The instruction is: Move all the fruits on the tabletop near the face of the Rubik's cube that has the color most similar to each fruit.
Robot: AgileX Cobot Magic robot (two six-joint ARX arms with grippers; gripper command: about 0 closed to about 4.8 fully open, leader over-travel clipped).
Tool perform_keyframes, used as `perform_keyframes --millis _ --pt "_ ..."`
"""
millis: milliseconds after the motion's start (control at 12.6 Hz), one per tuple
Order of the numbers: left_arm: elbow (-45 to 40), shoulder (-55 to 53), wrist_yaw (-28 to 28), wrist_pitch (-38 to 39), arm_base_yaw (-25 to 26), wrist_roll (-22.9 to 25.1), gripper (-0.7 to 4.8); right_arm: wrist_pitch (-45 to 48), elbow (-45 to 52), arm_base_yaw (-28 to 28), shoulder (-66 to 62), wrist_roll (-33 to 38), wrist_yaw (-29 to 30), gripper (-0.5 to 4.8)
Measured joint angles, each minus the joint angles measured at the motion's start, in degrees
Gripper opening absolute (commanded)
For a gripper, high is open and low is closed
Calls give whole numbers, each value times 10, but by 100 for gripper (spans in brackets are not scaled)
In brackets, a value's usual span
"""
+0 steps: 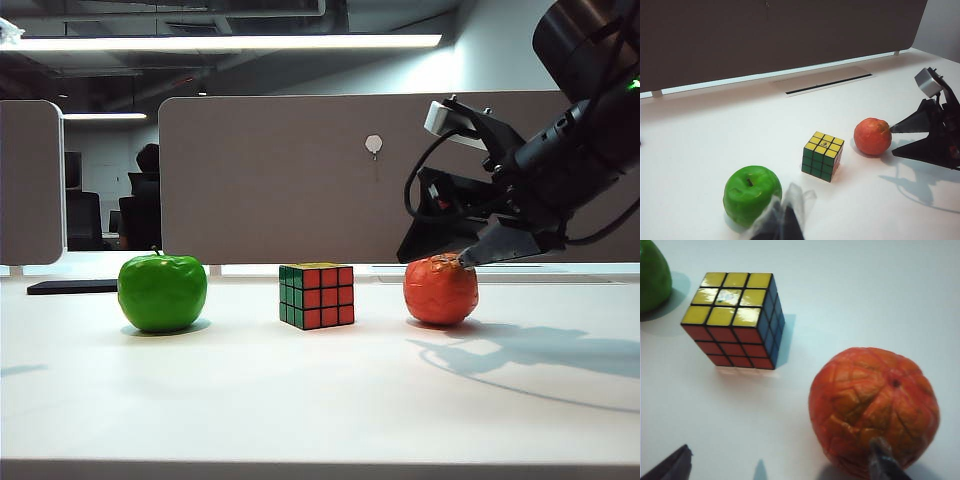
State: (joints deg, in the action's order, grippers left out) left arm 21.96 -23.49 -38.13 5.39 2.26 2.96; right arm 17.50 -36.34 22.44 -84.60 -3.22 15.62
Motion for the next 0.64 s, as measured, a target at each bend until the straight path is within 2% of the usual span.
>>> perform_keyframes --millis 79,397,636 --pt "0 0 0 0 0 0 -5 -7 0 0 0 0 10 479" --pt "0 0 0 5 0 0 -5 13 0 -5 0 0 -51 479" --pt "0 0 0 4 0 0 -5 26 0 -25 -4 0 -53 479"
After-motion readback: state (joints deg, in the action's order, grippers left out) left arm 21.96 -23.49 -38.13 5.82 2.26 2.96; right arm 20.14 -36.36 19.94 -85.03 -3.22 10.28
